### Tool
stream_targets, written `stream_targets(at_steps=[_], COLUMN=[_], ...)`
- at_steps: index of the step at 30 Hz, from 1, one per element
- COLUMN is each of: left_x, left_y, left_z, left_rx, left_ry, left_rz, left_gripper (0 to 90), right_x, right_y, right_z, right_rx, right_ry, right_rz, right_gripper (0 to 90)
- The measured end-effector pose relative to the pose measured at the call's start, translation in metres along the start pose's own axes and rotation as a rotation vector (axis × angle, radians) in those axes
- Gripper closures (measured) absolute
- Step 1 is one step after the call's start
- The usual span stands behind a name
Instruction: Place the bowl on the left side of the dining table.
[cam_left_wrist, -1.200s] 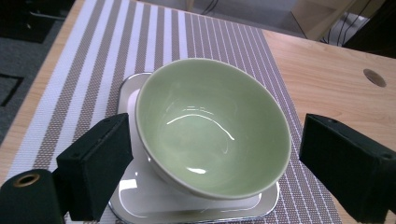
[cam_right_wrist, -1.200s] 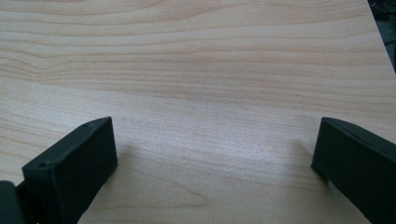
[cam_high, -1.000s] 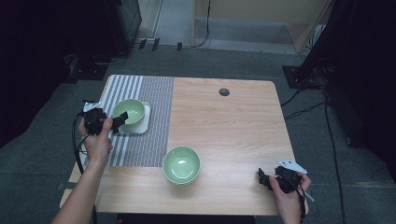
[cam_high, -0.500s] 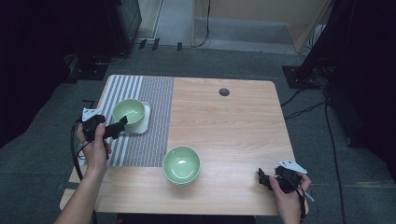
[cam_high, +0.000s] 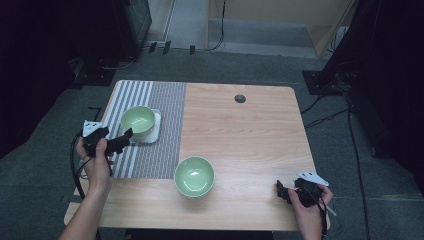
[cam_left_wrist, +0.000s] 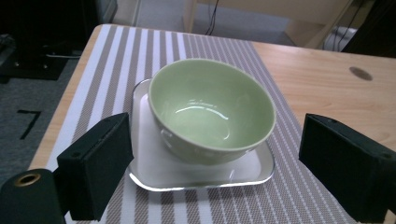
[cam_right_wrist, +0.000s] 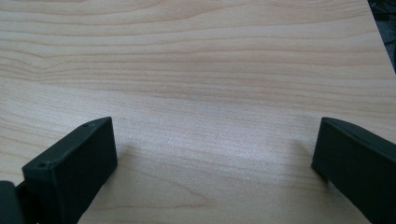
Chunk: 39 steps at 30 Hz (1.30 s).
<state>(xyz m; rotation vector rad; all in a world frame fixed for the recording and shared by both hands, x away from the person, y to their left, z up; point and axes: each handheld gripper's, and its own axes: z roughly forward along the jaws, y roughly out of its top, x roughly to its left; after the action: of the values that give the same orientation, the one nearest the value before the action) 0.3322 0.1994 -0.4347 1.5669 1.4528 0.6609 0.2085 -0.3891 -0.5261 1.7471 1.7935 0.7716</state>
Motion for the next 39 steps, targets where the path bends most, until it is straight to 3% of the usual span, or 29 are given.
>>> stream_targets(at_steps=[7, 15, 39], left_x=[0.005, 0.006, 0.005], left_y=[-0.005, -0.015, -0.038], left_z=[-0.011, -0.019, -0.040], left_rx=[-0.026, -0.037, -0.044], left_ry=[0.002, 0.036, 0.043], left_rz=[-0.009, 0.023, 0.089], left_gripper=[9.4, 9.4, 9.4], right_x=[0.000, 0.000, 0.000], right_y=[0.000, 0.000, 0.000], right_z=[0.000, 0.000, 0.000], right_rx=[0.000, 0.000, 0.001], right_ry=[0.000, 0.000, 0.000], right_rz=[0.000, 0.000, 0.000], right_gripper=[0.0, 0.0, 0.0])
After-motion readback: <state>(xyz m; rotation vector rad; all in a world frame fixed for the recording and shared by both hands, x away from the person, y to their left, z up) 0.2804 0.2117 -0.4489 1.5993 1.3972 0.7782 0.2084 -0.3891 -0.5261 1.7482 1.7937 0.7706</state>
